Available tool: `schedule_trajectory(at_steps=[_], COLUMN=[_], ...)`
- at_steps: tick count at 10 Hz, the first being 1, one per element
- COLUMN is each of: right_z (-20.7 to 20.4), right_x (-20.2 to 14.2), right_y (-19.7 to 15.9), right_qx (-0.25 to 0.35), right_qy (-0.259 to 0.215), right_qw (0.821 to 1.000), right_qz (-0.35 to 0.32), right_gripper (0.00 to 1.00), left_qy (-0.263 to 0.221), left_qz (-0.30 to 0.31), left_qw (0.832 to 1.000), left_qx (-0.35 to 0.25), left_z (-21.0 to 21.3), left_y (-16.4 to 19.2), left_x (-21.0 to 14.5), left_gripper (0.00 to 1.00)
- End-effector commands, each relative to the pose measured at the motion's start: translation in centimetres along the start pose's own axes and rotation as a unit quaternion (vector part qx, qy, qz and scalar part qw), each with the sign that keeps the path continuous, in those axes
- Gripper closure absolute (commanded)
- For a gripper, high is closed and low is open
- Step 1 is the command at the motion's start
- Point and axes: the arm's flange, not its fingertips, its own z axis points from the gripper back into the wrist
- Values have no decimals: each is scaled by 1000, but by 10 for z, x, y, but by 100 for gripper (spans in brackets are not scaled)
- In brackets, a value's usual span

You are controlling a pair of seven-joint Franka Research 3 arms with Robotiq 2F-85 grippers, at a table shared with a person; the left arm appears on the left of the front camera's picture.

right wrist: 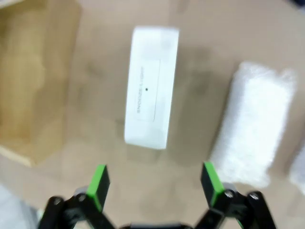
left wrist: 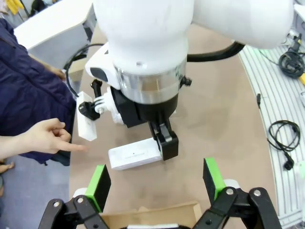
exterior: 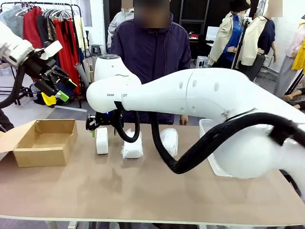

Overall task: Separate and place wrapped and unwrapped clocks.
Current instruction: Pick up the Digital clock indicated by the person.

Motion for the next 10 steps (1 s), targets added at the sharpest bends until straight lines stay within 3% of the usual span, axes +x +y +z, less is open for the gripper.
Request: schedule_trajectory(at_steps=[1,3,8,10], right_z=[-6,-27,-64,-66], right_x=[36,46,66,67], right_y=[31,41,48,47], right_qx=[-33,-58,-52,-58], right_qy=[2,5,-29,-59], right_qw=[999,997,997,996], right_qz=[-39,-48,-48,-40], right_gripper=[0,0,0,33], left_qy=[1,1,1,1], left_qz=[1,1,1,1], left_qw=[1000,1000,1000,1000], left_qx=[-1,-1,-1,-1], left_z=[1,1,1,1], left_y=[-4,-4,-4,-4], left_x=[0,0,0,0], left_gripper=[0,0,0,0])
